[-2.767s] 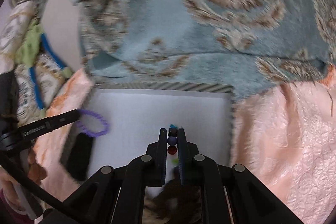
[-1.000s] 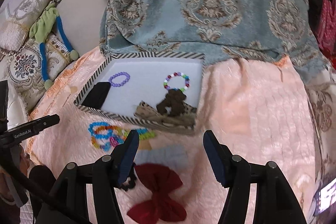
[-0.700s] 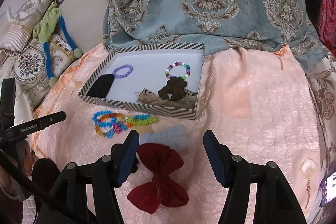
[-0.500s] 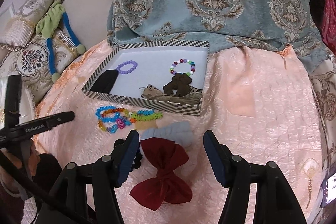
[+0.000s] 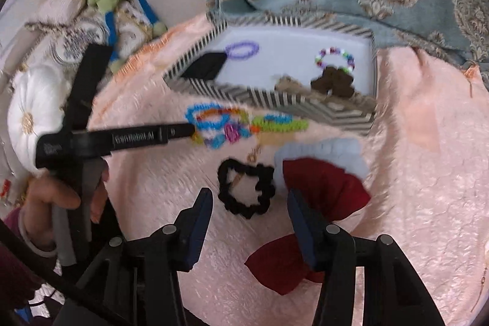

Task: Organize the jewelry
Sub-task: 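Grasp the black scrunchie with the right gripper while the left gripper grasps the orange bead bracelet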

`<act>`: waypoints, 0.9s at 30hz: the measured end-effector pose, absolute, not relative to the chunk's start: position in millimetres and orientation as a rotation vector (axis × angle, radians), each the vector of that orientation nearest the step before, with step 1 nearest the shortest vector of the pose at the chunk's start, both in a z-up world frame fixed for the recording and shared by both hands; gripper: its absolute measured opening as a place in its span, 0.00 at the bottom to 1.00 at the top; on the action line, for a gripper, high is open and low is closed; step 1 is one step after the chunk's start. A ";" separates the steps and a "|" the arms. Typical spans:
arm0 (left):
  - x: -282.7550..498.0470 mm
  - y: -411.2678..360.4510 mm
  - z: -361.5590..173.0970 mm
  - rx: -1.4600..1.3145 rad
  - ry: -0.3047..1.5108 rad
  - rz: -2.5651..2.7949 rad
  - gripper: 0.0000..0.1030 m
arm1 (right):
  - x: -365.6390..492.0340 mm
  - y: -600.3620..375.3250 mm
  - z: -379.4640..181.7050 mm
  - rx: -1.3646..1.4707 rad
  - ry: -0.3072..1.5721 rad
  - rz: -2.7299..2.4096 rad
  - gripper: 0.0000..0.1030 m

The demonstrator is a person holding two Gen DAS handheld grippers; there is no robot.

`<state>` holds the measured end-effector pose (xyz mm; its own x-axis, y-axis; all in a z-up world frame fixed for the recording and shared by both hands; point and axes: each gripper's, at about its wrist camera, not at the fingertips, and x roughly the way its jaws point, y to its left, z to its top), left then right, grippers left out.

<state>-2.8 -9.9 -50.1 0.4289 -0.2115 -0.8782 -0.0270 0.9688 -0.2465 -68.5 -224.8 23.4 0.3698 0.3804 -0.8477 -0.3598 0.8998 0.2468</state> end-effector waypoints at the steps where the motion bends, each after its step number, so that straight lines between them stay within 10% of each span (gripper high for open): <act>1: -0.8 -10.6 -52.0 -0.237 1.128 -0.110 0.53 | -67.1 -223.2 17.0 0.016 1.109 0.461 0.48; 8: 12.6 -19.6 -56.5 -0.237 1.115 -0.097 0.52 | -52.0 -226.9 -3.2 0.069 1.134 0.416 0.48; 11: 13.7 -25.6 -58.3 -0.221 1.113 -0.117 0.26 | -47.0 -225.4 -8.5 0.081 1.127 0.426 0.42; 13: 11.6 -29.2 -57.5 -0.191 1.110 -0.136 0.14 | -47.1 -222.7 -14.8 0.060 1.127 0.419 0.17; 27: -15.6 -2.1 -17.9 -0.252 1.102 -0.239 0.08 | -66.5 -233.9 29.5 0.118 1.027 0.502 0.08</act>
